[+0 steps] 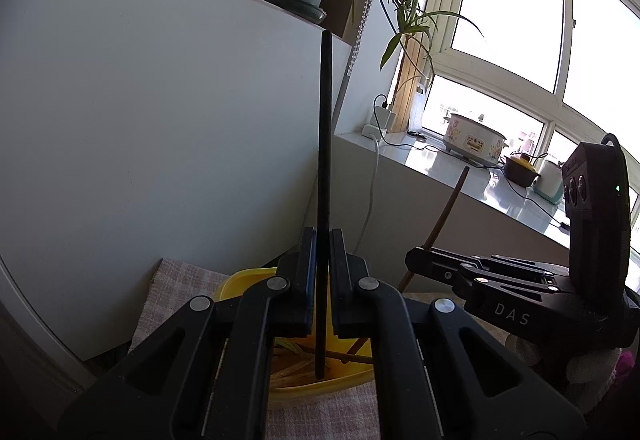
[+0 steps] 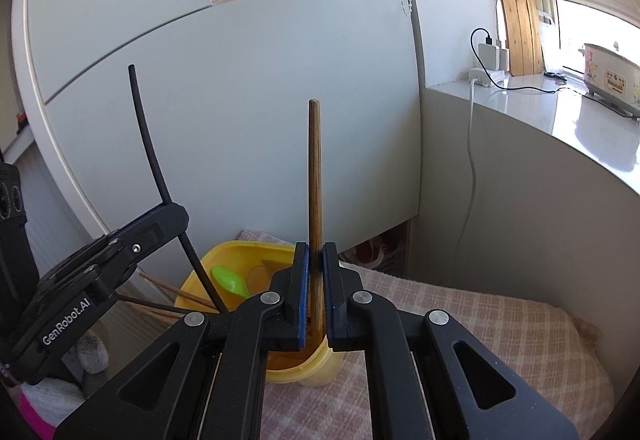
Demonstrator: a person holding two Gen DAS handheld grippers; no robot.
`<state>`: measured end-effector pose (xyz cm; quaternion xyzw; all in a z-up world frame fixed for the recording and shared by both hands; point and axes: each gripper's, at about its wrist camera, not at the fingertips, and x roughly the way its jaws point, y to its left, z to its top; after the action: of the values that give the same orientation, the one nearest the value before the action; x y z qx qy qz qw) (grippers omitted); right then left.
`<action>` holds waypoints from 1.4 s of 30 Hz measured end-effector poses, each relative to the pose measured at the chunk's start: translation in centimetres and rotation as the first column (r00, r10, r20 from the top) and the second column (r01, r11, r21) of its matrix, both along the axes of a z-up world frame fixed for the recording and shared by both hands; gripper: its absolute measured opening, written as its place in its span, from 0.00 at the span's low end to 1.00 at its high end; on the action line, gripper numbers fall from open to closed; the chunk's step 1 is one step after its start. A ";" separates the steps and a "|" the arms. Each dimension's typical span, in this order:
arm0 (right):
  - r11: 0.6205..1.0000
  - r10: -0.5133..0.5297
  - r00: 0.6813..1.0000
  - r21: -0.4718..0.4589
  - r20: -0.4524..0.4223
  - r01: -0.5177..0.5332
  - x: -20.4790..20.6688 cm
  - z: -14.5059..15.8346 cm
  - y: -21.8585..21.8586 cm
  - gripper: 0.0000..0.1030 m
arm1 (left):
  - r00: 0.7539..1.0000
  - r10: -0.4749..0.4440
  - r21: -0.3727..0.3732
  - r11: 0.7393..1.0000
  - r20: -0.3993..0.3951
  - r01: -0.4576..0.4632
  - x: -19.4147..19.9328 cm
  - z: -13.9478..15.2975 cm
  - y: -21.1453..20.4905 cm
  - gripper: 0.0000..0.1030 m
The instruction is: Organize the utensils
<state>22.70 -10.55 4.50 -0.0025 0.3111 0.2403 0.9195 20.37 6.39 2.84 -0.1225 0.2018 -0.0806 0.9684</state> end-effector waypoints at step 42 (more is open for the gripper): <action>0.990 -0.108 0.979 -0.073 0.176 0.122 -13.4 -0.2 -3.1 0.44 | 0.998 -0.045 0.090 0.995 0.050 0.040 -15.0 -0.4 -2.9 0.72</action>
<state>9.32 -13.68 4.26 -0.0437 0.2402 0.1725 0.9543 5.42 3.48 2.47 -0.0730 0.1824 -0.0954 0.9759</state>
